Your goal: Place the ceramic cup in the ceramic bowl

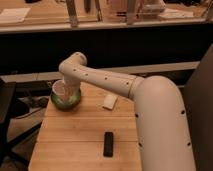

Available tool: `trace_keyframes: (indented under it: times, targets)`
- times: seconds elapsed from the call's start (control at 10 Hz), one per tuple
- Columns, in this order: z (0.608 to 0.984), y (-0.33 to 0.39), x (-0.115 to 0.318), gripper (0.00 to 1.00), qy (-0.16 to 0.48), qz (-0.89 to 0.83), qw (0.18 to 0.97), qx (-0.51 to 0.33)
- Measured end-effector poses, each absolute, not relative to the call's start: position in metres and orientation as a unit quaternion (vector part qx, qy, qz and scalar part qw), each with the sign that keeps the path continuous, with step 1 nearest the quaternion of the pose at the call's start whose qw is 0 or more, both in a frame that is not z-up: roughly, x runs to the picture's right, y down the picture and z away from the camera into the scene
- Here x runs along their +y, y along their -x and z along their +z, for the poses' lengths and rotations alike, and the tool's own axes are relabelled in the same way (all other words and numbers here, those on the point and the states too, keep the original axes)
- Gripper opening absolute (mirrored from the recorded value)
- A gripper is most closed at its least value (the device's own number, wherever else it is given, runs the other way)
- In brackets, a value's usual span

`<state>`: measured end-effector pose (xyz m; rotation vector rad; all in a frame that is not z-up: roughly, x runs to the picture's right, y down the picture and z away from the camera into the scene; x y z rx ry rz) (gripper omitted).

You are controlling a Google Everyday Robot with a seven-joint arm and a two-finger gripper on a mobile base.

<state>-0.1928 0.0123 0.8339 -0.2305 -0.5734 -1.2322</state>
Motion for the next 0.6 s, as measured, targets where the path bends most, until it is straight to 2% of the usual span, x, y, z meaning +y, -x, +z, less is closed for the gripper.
trace_keyframes:
  times: [0.6]
  targets:
    - [0.8355,0.1914,0.0067,0.00,0.102,-0.567,0.774,-0.263]
